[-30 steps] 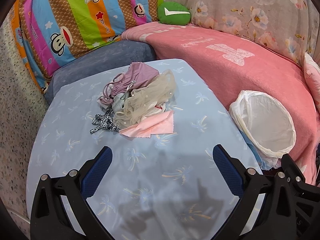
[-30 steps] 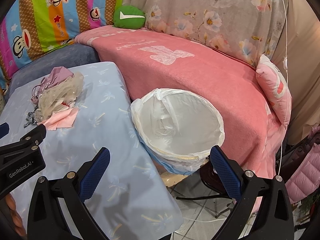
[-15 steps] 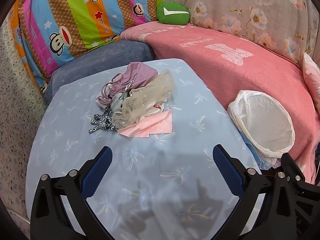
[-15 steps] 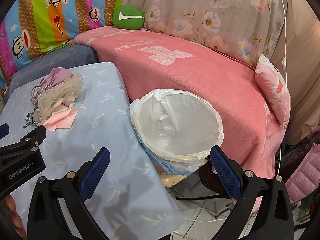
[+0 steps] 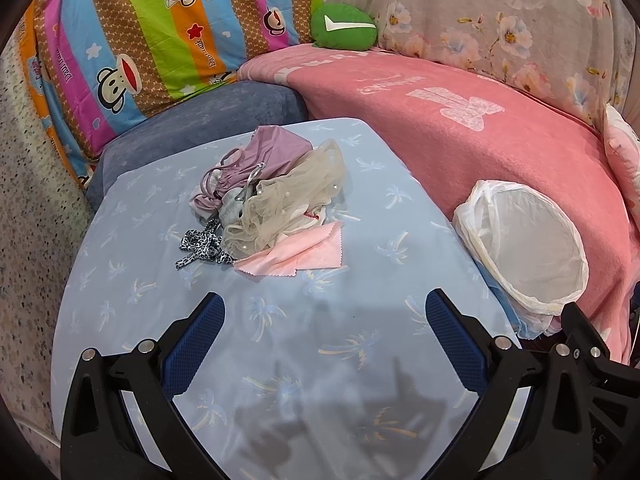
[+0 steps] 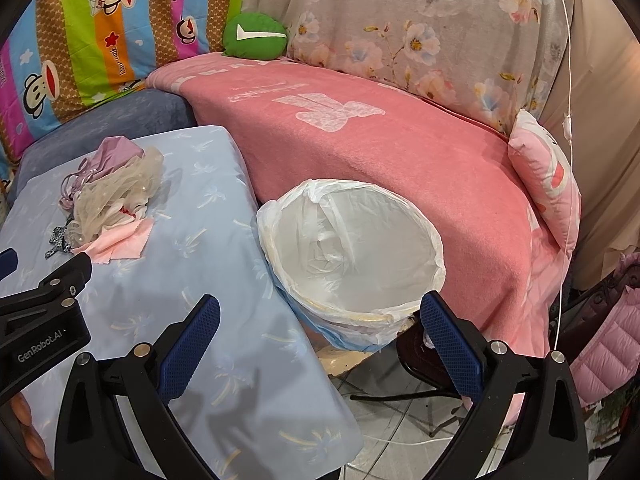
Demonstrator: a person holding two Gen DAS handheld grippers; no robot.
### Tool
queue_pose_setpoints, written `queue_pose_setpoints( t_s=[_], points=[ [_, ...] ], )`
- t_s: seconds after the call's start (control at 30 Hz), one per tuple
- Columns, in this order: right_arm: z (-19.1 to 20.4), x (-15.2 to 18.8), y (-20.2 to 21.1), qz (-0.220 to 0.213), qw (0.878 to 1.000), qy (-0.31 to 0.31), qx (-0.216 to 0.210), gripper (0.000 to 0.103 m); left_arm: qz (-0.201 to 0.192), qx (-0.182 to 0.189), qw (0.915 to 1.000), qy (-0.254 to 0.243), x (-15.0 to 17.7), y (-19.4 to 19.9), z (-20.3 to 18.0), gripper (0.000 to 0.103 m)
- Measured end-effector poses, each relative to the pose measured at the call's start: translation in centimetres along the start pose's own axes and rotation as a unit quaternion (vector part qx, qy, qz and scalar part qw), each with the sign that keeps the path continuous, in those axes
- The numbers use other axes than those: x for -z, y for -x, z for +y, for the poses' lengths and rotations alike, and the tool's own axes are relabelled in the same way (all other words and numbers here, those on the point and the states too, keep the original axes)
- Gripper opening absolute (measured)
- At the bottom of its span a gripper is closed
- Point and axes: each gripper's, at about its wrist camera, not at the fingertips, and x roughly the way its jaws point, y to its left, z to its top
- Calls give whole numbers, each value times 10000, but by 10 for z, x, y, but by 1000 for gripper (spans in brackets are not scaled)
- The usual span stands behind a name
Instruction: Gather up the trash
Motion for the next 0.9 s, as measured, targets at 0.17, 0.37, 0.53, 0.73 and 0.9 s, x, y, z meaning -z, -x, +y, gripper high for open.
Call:
queue_pose_setpoints(
  t_s=[0.17,0.37,0.53,0.73,0.9],
  points=[
    [-1,-1,0,-8,10000,0,14,97,-3,5,10000,3,0,1,1,96],
    [-2,-2,0,-11,10000,2,28,97,-17,30,10000,-5,-2,3,0,96],
    [-3,-2,0,-13,10000,0,31,97,-24,40,10000,-3,-3,4,0,96],
    [-4,-4,1,-26,10000,-16,49,97,-45,75,10000,-36,-4,4,1,96],
    [-5,-5,2,-28,10000,-24,53,97,-49,81,9999,-36,-4,4,1,96]
  ],
)
